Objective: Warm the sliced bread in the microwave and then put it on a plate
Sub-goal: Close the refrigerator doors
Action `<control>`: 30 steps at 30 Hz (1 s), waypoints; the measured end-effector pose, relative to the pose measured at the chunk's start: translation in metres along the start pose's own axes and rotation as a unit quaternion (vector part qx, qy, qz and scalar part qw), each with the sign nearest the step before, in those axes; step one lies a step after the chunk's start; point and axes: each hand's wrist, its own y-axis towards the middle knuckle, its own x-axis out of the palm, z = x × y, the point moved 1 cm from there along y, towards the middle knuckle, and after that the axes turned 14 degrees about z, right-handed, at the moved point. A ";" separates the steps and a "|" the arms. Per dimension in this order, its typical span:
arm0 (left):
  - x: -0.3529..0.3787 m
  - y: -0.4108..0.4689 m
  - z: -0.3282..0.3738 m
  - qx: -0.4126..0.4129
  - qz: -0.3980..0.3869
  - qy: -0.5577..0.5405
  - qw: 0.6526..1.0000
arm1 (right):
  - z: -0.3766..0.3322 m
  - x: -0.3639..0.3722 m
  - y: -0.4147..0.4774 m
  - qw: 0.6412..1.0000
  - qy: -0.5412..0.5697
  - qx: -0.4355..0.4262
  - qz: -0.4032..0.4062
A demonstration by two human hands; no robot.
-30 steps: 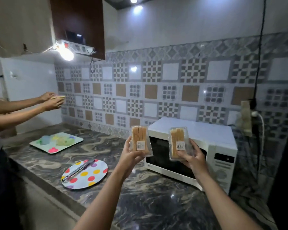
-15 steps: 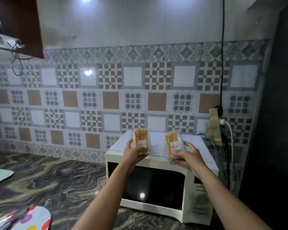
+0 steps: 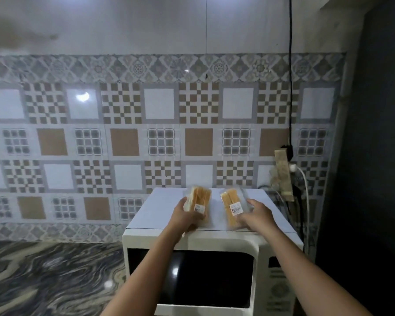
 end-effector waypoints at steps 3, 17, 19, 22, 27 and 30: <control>0.001 0.015 -0.002 0.019 0.016 0.091 0.996 | -0.001 0.004 0.008 0.999 -0.028 0.014 0.006; 0.001 0.028 -0.006 0.085 0.010 0.178 0.980 | -0.004 0.023 0.015 0.998 -0.003 0.058 0.002; 0.000 0.029 -0.007 0.085 0.004 0.170 0.982 | -0.004 0.022 0.011 0.998 0.010 0.056 0.006; -0.001 0.032 -0.009 0.079 -0.004 0.163 0.983 | 0.001 0.022 0.007 0.998 0.032 0.047 0.020; -0.004 0.036 -0.011 0.094 -0.028 0.172 0.980 | 0.005 0.025 0.009 0.998 0.042 0.036 0.027; -0.006 0.032 -0.012 0.098 -0.021 0.161 0.982 | 0.010 0.026 0.009 0.997 0.042 0.042 0.049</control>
